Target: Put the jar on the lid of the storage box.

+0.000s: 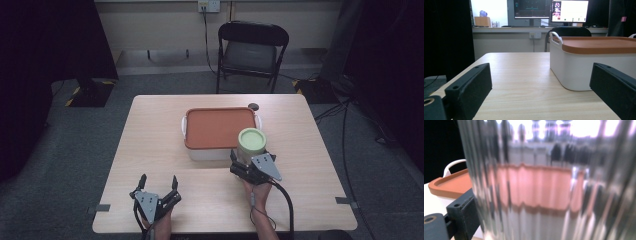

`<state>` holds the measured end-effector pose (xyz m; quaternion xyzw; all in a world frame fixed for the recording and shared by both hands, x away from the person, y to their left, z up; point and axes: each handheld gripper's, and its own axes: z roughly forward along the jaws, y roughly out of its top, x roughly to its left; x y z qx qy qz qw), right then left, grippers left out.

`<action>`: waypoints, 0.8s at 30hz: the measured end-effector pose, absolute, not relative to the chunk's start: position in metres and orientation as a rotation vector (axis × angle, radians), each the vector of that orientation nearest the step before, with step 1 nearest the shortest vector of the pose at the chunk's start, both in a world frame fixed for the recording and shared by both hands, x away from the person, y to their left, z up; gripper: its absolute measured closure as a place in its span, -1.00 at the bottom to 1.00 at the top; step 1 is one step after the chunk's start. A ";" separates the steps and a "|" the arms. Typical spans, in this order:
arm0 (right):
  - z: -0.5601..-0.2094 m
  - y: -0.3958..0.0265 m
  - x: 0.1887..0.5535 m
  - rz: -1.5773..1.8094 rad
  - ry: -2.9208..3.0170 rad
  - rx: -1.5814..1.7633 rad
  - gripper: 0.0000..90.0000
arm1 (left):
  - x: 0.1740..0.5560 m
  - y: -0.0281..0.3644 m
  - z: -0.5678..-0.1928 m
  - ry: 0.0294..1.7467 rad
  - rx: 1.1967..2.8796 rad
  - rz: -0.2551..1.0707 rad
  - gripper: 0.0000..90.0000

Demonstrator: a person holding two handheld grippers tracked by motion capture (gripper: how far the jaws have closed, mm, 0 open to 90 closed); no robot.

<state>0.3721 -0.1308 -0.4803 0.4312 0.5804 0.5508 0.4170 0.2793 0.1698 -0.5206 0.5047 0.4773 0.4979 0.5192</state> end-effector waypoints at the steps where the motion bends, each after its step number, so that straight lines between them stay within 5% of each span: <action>1: -0.481 -0.131 0.372 1.381 1.460 1.084 -0.89 | 0.279 0.170 -0.521 1.145 1.210 1.194 -0.92; 24: -0.500 -0.133 0.374 1.365 1.478 1.107 -0.76 | 0.279 0.170 -0.521 1.145 1.210 1.195 -0.92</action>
